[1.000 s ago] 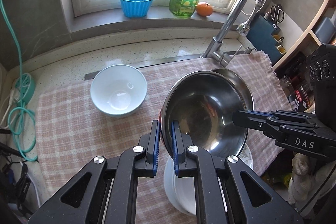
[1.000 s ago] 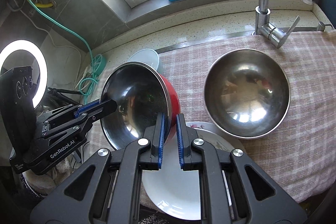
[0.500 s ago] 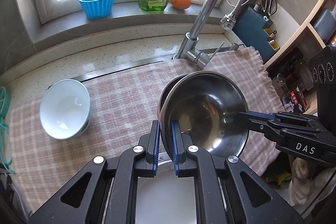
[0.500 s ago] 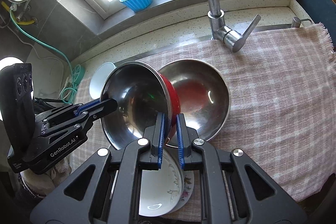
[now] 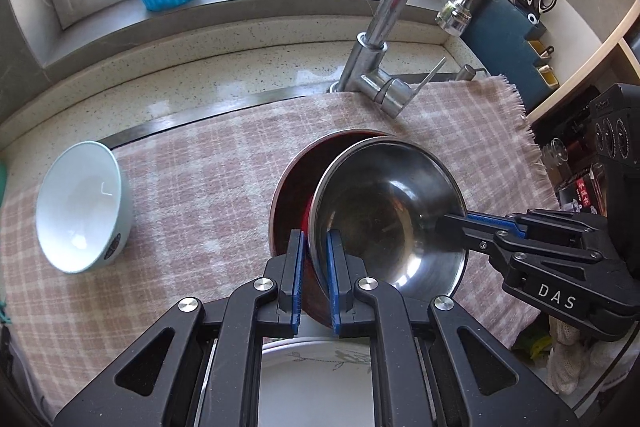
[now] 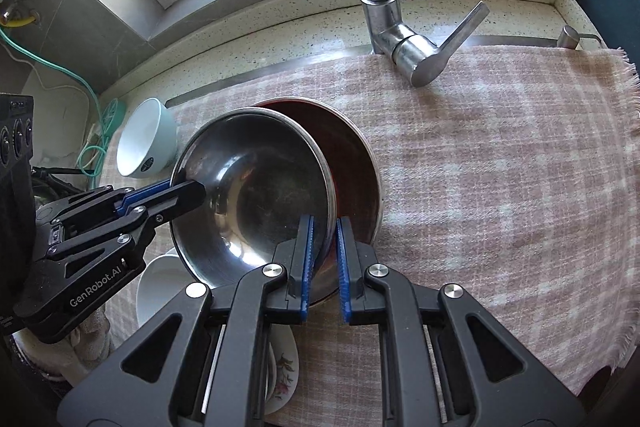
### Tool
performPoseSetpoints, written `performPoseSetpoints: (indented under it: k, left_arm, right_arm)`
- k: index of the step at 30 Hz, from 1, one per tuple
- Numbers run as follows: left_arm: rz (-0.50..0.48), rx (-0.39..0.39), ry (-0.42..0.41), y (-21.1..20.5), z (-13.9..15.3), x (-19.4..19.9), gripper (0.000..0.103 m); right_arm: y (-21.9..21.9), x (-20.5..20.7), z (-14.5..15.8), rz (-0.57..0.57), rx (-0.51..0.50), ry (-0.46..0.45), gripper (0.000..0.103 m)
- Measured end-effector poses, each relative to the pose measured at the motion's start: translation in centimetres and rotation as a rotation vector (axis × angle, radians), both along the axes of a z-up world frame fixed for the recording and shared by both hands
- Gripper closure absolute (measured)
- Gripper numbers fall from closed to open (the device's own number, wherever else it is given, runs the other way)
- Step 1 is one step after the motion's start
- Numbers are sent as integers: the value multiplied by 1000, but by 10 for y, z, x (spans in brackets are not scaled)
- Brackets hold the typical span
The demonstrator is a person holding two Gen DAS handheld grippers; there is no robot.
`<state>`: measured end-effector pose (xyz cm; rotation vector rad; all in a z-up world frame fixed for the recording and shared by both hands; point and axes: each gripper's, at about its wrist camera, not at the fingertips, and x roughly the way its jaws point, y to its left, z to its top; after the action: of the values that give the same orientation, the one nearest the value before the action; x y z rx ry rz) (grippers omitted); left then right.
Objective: Organize plates and bowls
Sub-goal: 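Lower the red-bottomed bowl into the steel bowl and open the right gripper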
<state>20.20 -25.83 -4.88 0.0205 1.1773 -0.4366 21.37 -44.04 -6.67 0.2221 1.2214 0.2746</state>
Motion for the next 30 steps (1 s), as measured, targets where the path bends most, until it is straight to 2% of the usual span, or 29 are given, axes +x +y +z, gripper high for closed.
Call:
performPoseSetpoints:
  k: [10, 18, 20, 22, 24, 26, 30]
  left_arm:
    - [3, 47, 22, -8, -17, 7, 94]
    - [-3, 62, 32, -9, -19, 7, 94]
    - [-2, 59, 39, -10, -19, 8, 94]
    - [-8, 59, 39, -11, -18, 8, 94]
    - [-10, 59, 37, -12, -17, 8, 93]
    - [-5, 58, 34, -12, -16, 9, 90]
    - [-7, 52, 38, -12, -17, 8, 90]
  right_arm:
    - [3, 13, -10, 39, -34, 16, 92]
    - [8, 17, -14, 50, -61, 23, 89]
    - [9, 18, -14, 52, -69, 26, 86]
    - [10, 18, -13, 56, -62, 24, 77]
    - [10, 17, -11, 53, -66, 14, 73]
    - [10, 17, -9, 54, -72, 10, 73]
    - [9, 16, -8, 47, -69, 11, 71]
